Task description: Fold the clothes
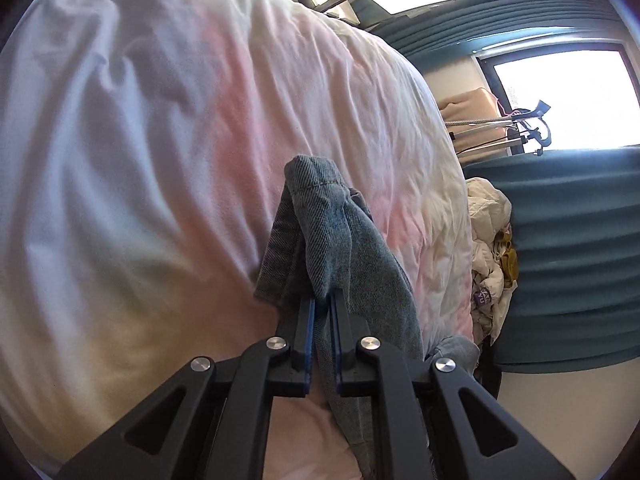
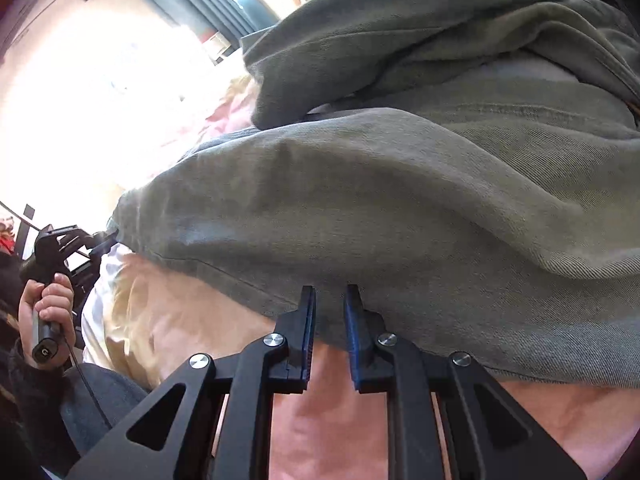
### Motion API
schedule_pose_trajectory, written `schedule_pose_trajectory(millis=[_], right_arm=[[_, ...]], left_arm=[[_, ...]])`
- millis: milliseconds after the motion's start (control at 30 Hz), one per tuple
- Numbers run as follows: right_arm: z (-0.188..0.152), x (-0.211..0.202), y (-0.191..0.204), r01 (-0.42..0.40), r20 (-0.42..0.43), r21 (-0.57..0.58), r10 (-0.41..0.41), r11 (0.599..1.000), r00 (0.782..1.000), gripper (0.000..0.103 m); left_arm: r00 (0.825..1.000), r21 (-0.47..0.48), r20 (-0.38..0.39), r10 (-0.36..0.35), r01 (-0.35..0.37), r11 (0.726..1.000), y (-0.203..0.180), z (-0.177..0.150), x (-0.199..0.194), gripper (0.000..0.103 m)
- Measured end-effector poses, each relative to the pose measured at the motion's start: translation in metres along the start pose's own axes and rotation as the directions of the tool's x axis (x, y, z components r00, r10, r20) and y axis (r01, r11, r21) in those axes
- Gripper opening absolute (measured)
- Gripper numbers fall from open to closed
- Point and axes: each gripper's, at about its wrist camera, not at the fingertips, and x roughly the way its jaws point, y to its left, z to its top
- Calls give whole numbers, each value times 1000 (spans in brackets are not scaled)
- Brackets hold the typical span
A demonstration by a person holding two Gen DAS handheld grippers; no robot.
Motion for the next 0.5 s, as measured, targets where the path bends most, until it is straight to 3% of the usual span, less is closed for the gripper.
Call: schedule_pose_trajectory(millis=[67,133,167,233,267,333,367,433,500], right_arm=[[-3,-1,7,-7,5,-33,7,999,1000,21],[-4,0,11,-7,4,-59,8,998,1000,24],[-5,3,12,-5,-3,-62,4,998,1000,25],[-3,12,11,-1,-18,-63,0,998,1000,26],[-4,13,9,2,-24,-61,-3,998,1000,26],[-5,14,6,2,-30,-54,-4,999,1000,26],[-5,14,4,1,-30,-50,-3,999,1000,26],[-7,12,3,2,-31,-47,-3,999,1000,27],[-8,10,2,4,-32,-48,-5,999,999,27]], left_arm=[[1000,21,18,5,-5,1000,-5,-1,-8,13],[994,73,106,38,-46,996,-15,-2,-26,17],[980,92,191,63,-82,992,-20,-4,-40,23],[931,120,352,101,-152,981,-29,-10,-68,36],[918,150,391,63,-131,980,-33,-10,-76,47],[888,213,460,-14,-95,973,-42,-9,-91,56],[887,252,462,-20,-110,962,-50,-6,-89,57],[905,319,425,-5,-145,937,-63,3,-74,57],[936,354,350,29,-160,922,-74,18,-46,57]])
